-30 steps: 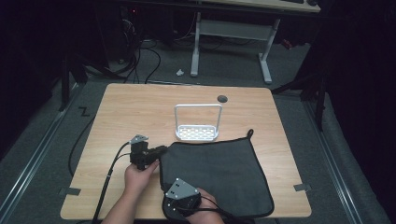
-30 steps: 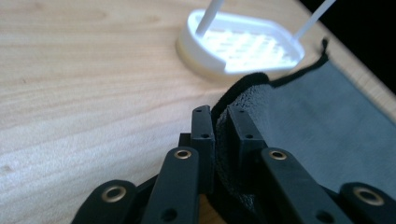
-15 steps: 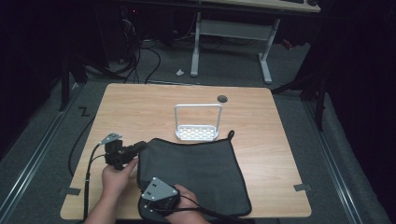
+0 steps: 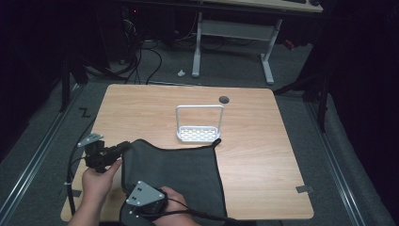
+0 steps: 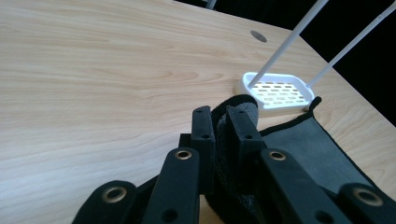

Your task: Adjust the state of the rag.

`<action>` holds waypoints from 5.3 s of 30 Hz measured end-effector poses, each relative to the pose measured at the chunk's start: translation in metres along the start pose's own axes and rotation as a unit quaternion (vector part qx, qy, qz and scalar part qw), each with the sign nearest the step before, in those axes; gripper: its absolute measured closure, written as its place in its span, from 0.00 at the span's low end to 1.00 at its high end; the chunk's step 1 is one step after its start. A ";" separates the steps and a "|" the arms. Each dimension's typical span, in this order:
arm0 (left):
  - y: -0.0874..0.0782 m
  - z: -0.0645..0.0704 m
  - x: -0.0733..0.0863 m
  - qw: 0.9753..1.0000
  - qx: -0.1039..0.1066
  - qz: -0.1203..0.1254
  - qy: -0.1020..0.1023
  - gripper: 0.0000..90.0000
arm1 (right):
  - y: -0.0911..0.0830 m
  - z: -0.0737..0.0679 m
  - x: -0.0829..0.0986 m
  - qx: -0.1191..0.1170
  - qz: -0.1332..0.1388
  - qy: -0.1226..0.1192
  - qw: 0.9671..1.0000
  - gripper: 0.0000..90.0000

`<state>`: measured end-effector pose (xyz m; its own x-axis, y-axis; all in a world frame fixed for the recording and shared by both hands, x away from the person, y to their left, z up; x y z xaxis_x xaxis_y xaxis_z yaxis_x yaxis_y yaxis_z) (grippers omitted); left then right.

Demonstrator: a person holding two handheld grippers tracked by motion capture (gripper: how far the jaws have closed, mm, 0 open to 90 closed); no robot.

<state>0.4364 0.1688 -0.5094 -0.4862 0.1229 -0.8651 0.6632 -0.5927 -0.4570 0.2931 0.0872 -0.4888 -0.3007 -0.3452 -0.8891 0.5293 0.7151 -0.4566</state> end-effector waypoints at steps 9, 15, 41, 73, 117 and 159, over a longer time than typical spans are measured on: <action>0.048 0.044 -0.007 1.000 0.000 -0.011 0.021 0.91 | -0.040 0.047 0.030 0.042 -0.006 0.029 0.999 0.92; 0.065 0.064 -0.012 0.999 -0.002 -0.010 0.034 0.91 | -0.058 0.067 0.049 0.059 -0.009 0.047 0.997 0.92; 0.144 0.142 -0.015 0.991 0.005 -0.087 0.104 0.90 | -0.122 0.139 0.123 0.130 -0.054 0.110 0.984 0.90; 0.073 0.137 0.065 0.985 0.069 -0.100 0.122 0.75 | -0.134 0.179 0.144 0.177 -0.064 0.153 0.970 0.77; 0.117 0.086 0.046 0.990 0.063 -0.118 0.044 0.62 | -0.103 0.184 0.158 0.158 -0.129 0.138 0.969 0.93; 0.116 0.102 0.058 0.989 0.072 -0.102 0.082 0.90 | -0.071 0.251 0.141 0.184 -0.112 0.248 0.945 0.84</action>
<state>0.4275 0.0260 -0.5917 -0.4944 0.3729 -0.7852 0.4671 -0.6478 -0.6018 0.4120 -0.1653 -0.5900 -0.7233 -0.0705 -0.6869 0.6215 0.3671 -0.6921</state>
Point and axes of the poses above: each handheld gripper's, and its own axes: y roughly forward along the jaws, x roughly out of its underside, z roughly to its right, the point moved 9 cm from there along y, roughly forward along the jaws, and after that the axes turned 13 degrees about y, right-handed, at the moved point
